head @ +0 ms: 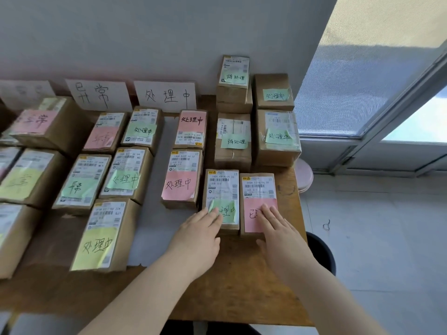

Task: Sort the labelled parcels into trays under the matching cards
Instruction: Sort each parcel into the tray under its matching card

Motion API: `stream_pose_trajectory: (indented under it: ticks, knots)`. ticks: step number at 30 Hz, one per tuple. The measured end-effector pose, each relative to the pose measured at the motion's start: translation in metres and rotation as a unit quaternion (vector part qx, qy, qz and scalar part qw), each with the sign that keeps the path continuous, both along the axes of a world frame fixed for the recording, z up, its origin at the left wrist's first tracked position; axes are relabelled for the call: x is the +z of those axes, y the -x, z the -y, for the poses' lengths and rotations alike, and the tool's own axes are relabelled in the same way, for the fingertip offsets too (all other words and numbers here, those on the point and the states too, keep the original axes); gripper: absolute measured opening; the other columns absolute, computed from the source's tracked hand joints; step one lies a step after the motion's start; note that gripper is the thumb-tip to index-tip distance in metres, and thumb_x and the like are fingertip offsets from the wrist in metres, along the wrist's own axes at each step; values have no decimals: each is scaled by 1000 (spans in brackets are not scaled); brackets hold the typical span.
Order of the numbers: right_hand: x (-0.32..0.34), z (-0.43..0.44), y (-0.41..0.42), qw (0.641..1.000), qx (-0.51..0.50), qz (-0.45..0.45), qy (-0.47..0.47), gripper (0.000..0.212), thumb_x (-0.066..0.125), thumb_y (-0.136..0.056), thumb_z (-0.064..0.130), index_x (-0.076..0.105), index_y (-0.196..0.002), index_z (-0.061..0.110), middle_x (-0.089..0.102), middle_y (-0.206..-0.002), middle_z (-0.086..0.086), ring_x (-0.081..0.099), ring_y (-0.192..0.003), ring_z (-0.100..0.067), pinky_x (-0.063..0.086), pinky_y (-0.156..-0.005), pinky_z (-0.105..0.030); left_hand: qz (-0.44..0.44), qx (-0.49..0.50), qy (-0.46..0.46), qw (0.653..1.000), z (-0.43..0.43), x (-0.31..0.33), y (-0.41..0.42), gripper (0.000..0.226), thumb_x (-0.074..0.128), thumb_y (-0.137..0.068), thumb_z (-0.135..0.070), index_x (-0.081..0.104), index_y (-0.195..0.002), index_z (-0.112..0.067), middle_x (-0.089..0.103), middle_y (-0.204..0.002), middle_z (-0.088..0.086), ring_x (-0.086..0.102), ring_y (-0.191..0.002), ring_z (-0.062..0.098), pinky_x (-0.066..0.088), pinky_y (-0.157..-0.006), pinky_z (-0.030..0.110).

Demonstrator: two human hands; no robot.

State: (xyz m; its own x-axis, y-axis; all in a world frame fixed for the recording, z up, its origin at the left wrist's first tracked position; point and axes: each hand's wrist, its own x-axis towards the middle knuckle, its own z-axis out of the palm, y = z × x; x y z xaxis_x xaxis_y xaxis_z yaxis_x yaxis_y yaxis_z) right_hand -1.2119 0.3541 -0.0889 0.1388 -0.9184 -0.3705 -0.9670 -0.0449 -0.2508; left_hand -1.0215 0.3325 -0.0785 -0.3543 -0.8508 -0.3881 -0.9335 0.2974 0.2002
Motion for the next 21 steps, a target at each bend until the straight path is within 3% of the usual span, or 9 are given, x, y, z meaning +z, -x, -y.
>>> stream_pose_trajectory:
  ticks: [7,10,13,16,19,21]
  knots:
    - [4,-32,10,1000,-3,6,-4,64,35,-101,37,0,-152,23,-6,-159,7,-9,-146,-12,-7,-103,-22,-16,-13,-14,1000,-36,3,5,57,31,-102,-37,7,-152,-26,0,-160,-10,-3,-146,11,6,-116,28]
    - [5,-44,16,1000,2,8,-12,65,36,-100,39,1,-152,23,-6,-159,8,-9,-146,-11,-5,-103,-20,-41,-5,-25,999,-49,3,5,58,34,-100,-43,14,-152,-29,6,-159,-13,0,-145,9,13,-117,30]
    - [5,-50,23,998,-44,55,-4,65,42,-98,37,8,-152,25,1,-159,11,0,-146,-9,7,-112,-20,-121,74,-18,990,-53,2,5,55,40,-98,-44,25,-149,-29,20,-154,-15,13,-140,3,27,-110,21]
    - [3,-48,29,986,-139,90,4,71,47,-96,35,6,-152,24,4,-159,8,14,-145,-13,26,-111,-24,-158,163,-13,974,-52,3,9,63,48,-96,-37,18,-151,-24,21,-151,-12,21,-137,2,28,-96,8]
    - [-3,-41,31,966,-214,141,-32,62,52,-93,38,22,-146,24,34,-150,4,45,-125,-13,46,-95,-29,-158,255,-80,950,-48,3,16,72,48,-96,-38,7,-152,-20,18,-155,-3,27,-139,12,35,-102,19]
    - [-6,-39,31,954,-227,190,-49,46,56,-92,36,36,-133,31,54,-131,9,50,-99,-3,48,-77,-19,-172,296,-142,929,-45,1,19,68,49,-96,-38,15,-151,-16,29,-153,0,37,-134,14,41,-94,20]
